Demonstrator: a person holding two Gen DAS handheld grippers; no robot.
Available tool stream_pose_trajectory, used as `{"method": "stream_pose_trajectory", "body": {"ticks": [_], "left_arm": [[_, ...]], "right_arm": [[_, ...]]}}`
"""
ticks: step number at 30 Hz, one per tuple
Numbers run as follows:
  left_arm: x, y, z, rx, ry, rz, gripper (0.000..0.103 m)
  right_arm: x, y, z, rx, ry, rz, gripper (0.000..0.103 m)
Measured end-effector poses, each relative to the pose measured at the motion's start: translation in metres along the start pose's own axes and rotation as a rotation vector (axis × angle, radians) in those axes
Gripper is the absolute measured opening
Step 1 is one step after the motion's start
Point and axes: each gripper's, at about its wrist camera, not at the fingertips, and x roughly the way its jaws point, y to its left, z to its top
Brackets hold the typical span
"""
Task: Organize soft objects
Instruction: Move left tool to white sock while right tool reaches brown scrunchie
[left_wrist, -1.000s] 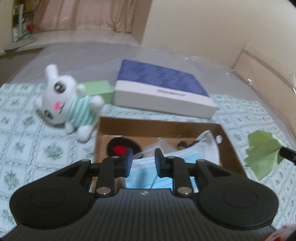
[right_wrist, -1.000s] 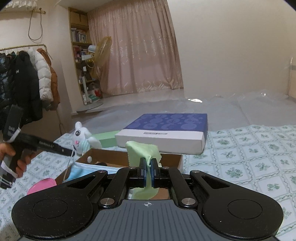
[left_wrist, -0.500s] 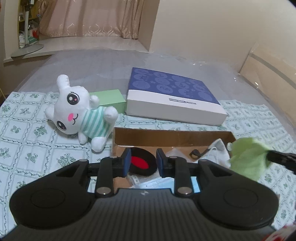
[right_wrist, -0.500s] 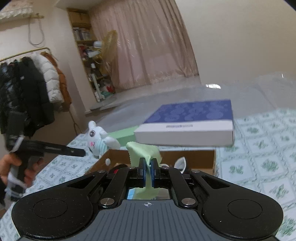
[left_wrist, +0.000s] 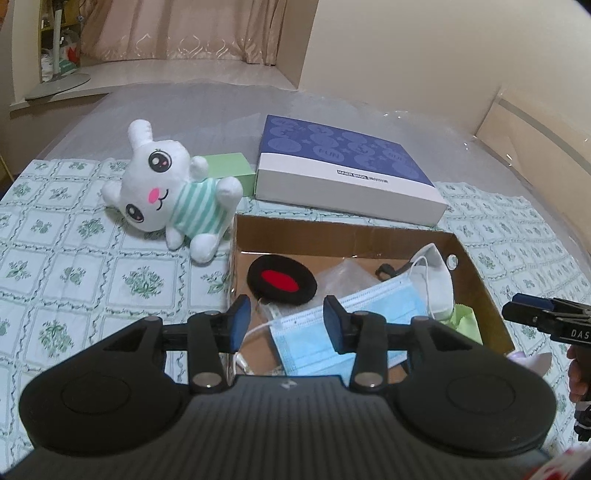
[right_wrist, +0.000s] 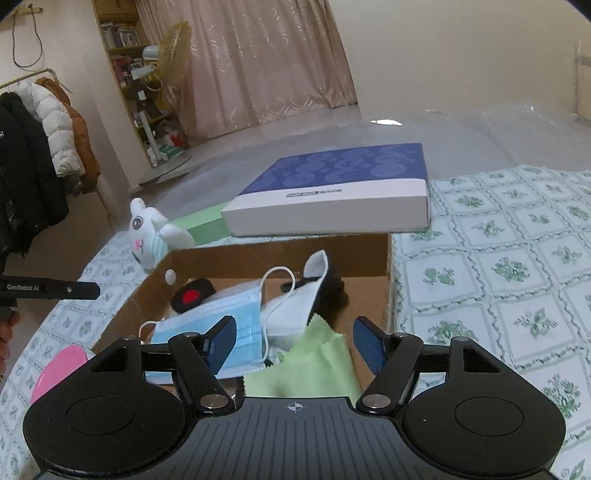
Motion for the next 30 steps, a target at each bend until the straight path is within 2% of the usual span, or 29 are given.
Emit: {"method": "stream_pose_trajectory", "body": {"ticks": [10,15,21,30], "left_arm": [[-0.048,0.006,-0.026,-0.063,-0.012,0.032,0.042],[-0.084,0.006,-0.047,-0.075,-0.025,0.089,0.042],[-0.13,0.001,-0.081,-0.09,-0.024,0.132,0.043],[-0.188,-0.014,-0.131,-0.135,-0.028,0.132,0.045]], "right_arm": [[-0.053,0.003,-0.013,0.083,-0.037,0.011,0.07],[-0.093,0.007,-0.029,0.134,-0.067,0.014,0.07],[-0.137,0.016,-0.053,0.188,-0.074,0.012,0.071],[-0.189,0.035,-0.089,0.236,-0.06,-0.01,0.071]]}}
